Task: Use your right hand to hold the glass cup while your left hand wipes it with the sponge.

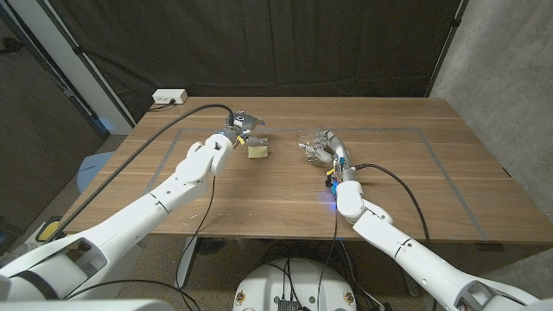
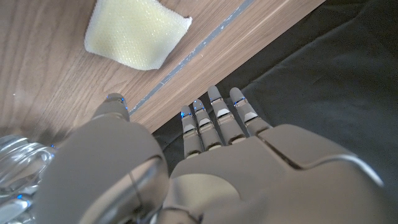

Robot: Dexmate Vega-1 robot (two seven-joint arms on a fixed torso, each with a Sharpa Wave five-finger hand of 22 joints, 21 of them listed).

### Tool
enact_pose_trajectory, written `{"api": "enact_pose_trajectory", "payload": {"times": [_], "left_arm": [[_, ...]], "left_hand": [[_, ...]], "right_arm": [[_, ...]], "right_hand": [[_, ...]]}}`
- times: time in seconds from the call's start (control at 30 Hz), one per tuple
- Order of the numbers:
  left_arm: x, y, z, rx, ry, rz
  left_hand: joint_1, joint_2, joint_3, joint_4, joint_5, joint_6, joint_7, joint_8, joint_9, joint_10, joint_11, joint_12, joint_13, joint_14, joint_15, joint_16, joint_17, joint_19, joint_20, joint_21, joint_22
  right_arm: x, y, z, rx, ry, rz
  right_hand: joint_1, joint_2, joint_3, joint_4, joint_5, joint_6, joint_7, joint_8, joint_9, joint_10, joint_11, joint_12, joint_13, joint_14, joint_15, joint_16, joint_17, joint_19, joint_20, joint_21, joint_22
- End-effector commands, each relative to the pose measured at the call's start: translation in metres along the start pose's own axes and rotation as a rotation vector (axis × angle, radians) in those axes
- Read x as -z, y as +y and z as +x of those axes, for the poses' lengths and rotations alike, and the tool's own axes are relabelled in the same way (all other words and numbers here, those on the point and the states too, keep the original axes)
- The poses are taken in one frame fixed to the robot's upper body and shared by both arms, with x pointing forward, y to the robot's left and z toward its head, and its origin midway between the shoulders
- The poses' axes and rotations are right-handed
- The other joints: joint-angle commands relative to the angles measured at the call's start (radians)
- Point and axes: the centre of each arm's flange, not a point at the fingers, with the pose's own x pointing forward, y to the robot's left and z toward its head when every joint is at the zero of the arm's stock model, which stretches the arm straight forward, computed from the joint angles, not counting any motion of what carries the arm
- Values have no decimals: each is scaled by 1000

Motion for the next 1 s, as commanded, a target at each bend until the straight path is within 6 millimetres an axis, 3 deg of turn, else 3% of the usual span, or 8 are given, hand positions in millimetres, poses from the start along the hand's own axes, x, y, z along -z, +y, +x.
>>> {"api": "enact_pose_trajectory", "payload": {"times": [0.03, 0.57, 1.0], "left_arm": [[2, 4, -5, -29, -14, -29], [5, 8, -6, -75, -27, -57], [9, 8, -7, -111, -45, -87]], "left_hand": [[4, 8, 2, 8, 5, 8, 7, 9, 5, 3, -4, 6, 0, 4, -89, 8, -2, 0, -8, -6, 1], [6, 15, 2, 9, 10, 21, 17, 15, 4, 1, -13, 9, -5, 15, -99, 15, -15, 8, -17, -6, 1], [14, 22, 5, 7, 14, 36, 24, 22, 3, 4, -18, 12, -9, 30, -106, 21, -25, 18, -23, -5, 0]], "right_arm": [[9, 1, -4, 83, 26, 24], [15, 18, -22, 294, 67, 42], [15, 28, -27, 312, 101, -47]], "right_hand": [[180, 184, 15, 5, 4, 219, -209, 22, 2, 136, -133, 6, 0, 3, -153, -15, -11, 2, -50, 13, 4], [209, 188, 28, -7, 4, 241, -219, 38, 1, 157, -144, 13, -11, 7, -155, -61, -50, 15, -67, 31, 4], [186, 171, 15, 9, 3, 226, -208, 43, 0, 119, -132, -22, -55, -56, -144, -160, -117, 6, -64, 53, 5]]}}
